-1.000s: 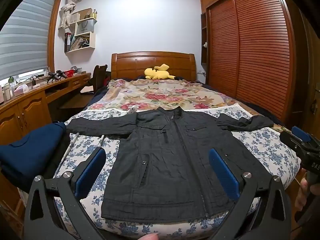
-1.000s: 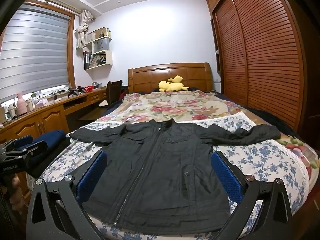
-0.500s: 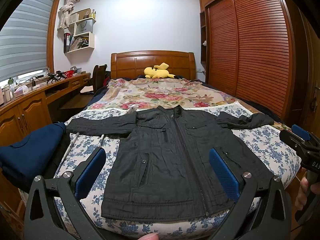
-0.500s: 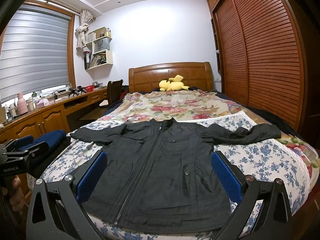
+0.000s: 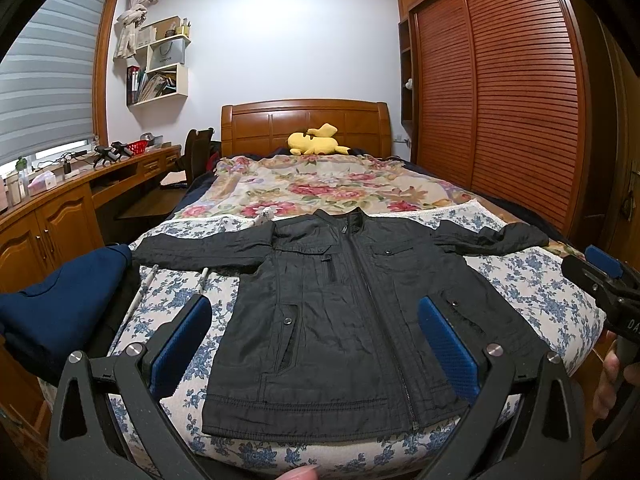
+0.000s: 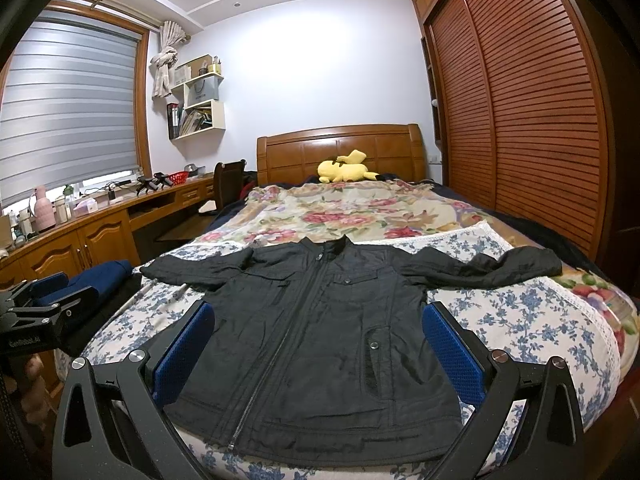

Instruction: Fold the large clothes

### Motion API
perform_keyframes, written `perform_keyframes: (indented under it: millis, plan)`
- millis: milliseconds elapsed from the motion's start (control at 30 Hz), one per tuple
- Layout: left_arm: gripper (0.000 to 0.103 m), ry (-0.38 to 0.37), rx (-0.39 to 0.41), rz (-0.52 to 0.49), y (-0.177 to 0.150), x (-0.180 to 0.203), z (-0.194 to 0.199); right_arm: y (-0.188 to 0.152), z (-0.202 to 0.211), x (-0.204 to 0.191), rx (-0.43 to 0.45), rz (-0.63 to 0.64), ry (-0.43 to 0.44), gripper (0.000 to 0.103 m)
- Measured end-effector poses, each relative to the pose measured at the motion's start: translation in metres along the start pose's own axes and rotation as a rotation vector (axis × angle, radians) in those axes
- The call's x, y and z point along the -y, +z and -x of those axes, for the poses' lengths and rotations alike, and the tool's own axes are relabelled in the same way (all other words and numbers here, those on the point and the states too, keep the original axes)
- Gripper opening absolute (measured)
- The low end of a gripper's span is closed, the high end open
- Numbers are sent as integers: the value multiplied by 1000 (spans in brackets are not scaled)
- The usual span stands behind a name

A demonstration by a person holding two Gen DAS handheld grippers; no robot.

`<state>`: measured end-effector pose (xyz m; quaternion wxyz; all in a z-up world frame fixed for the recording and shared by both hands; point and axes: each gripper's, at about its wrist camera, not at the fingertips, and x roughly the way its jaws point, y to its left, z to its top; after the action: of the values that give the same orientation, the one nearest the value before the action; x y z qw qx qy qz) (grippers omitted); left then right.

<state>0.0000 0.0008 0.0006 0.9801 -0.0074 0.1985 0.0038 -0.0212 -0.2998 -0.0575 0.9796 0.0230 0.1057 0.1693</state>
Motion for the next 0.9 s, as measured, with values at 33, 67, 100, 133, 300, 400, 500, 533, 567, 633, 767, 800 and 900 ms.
perform_keyframes:
  millis: [33,67,100,133,300,400,500,533,567,633,767,800,900]
  plan:
    - [103,0,0,0,0,-1,0,0,0,0,0,1,0,103]
    - [103,-1,1,1,0,-2,1,0,0,0,-1,0,0,103]
    - [103,-1,-1,0,0,1,-1,0,0,0,-1,-1,1,103]
    - [103,0,-1,0,0,1,-1,0,0,0,-1,-1,1,103]
    - [103,-1,-2,-2,0,1,-1,0,0,0,-1,-1,2,103]
    - [103,1,-1,-3,0,1,-1,0,0,0,-1,-1,2,103]
    - [103,0,0,-2,1,3,3,0,-1,0,-2,-2,2,103]
    - [103,0,0,-2,2,3,3,0,0,0,-1,-2,2,103]
    - [103,-1,1,-1,2,3,4,0,0,0,-1,-2,1,103]
    - [103,-2,3,-2,3,1,6,0,0,0,-1,-1,3,103]
    - [103,-1,2,-6,-7,6,0,0,0,1,0,-2,3,103]
    - [103,-1,4,-6,-7,6,0,0,0,1,0,-2,3,103]
    - [103,-3,7,-6,-4,10,0,0,0,1,0,-2,3,103]
